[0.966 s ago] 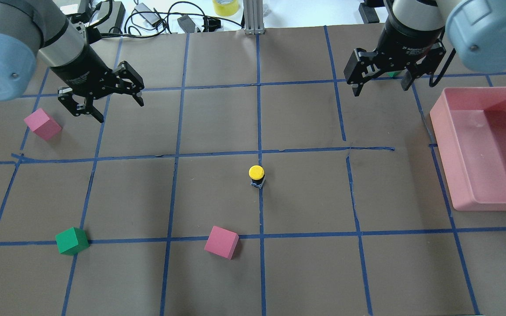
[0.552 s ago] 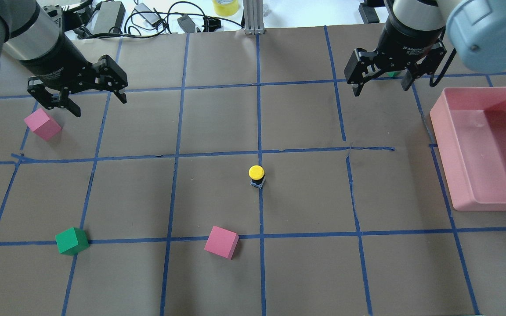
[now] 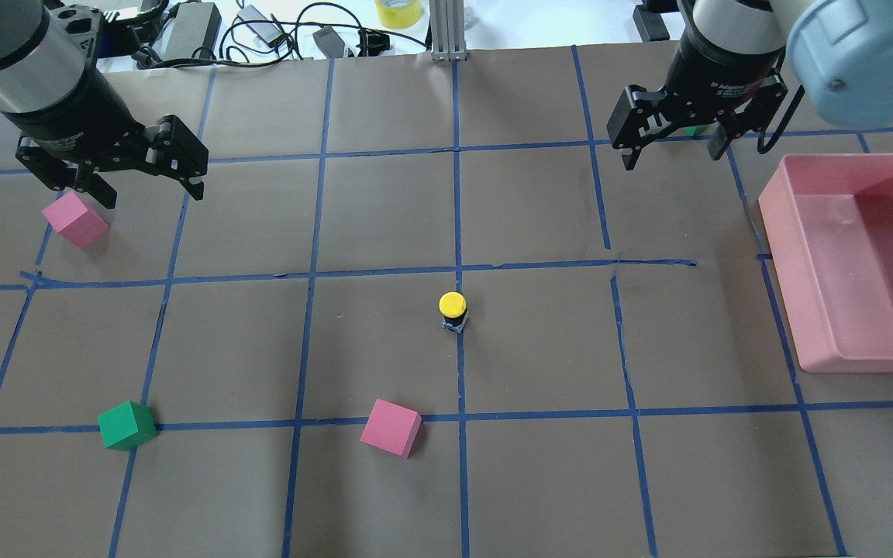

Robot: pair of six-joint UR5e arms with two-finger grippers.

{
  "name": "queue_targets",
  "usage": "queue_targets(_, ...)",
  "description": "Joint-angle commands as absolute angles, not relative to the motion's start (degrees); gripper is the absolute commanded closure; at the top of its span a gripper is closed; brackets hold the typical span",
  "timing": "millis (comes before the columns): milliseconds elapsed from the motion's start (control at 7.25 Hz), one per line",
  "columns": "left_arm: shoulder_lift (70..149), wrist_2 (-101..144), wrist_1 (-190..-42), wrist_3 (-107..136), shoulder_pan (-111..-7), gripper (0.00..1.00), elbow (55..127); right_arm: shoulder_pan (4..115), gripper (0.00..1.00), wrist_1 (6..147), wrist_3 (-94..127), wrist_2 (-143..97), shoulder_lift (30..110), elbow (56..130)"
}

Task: Align button upright

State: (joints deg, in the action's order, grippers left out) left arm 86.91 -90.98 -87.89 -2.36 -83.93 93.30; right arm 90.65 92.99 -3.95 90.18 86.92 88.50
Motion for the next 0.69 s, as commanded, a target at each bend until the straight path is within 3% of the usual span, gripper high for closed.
queue_targets(0, 86.84, -90.70, -87.98, -1.42, -86.39, 0.00, 93.43, 90.62, 0.00, 92.99, -3.96, 90.18, 86.92, 88.51)
queue_targets(552, 85.78, -90.44, -88.50, -1.05, -87.63, 0.00, 93.60, 90.62, 0.00, 92.99, -3.96, 90.18, 86.92, 88.51)
